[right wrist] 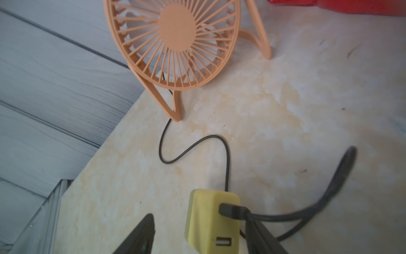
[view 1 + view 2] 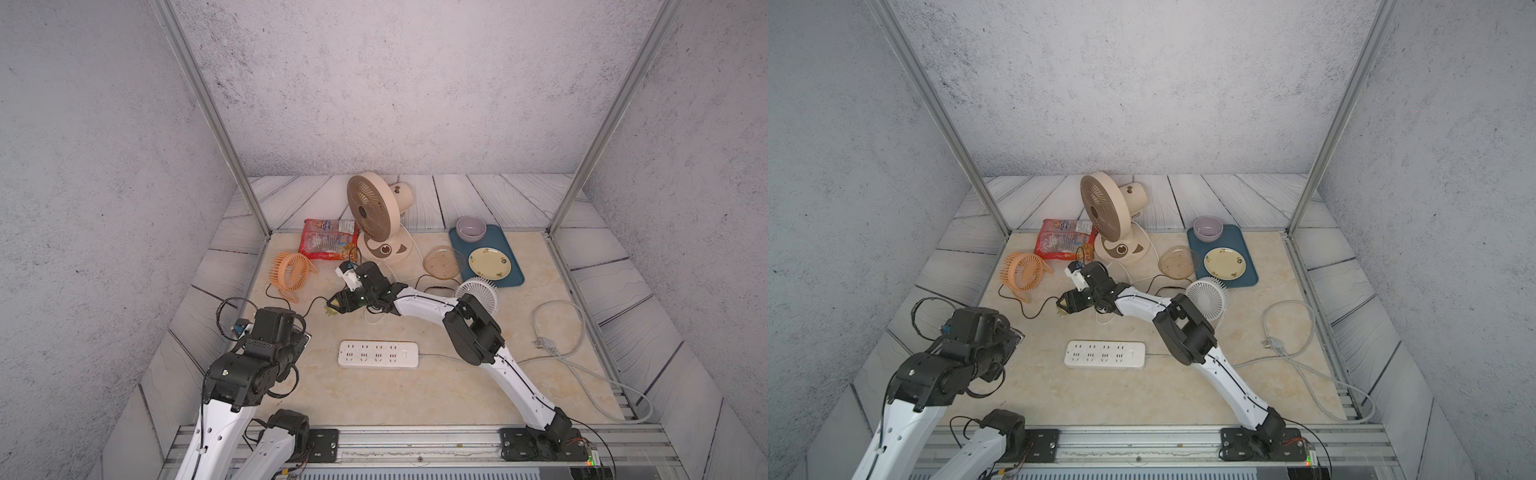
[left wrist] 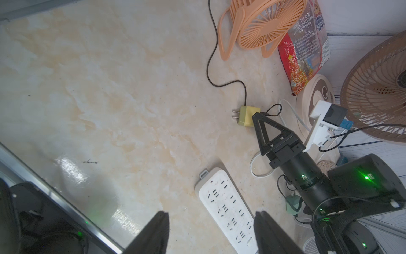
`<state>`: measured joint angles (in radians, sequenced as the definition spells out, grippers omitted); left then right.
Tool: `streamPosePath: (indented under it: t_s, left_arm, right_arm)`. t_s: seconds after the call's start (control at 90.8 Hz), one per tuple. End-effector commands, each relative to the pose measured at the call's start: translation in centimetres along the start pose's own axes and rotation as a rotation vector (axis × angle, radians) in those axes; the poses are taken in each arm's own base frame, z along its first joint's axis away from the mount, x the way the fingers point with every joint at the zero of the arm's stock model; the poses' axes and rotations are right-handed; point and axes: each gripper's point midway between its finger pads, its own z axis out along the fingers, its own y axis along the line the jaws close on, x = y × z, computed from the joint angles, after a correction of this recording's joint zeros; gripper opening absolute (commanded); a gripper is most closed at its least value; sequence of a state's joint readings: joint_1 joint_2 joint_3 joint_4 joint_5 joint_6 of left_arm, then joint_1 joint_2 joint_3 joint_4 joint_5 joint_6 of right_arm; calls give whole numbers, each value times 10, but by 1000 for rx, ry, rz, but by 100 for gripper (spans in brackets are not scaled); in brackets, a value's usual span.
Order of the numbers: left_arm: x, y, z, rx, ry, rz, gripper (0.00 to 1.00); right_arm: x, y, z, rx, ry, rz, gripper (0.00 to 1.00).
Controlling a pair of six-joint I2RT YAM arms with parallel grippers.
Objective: Unplug the desk fan from the power strip
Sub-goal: Place the plug at the center of the board, then reset both arms
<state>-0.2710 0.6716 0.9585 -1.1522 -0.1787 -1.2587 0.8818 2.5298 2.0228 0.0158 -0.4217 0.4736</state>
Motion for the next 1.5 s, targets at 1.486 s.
streamPosePath:
  t_s: [1.486]
  left_arm:
    - [-102,-4,119,-188,-238,287,99]
  right_arm:
    - [124,-242,-543,1494,-358,230,99]
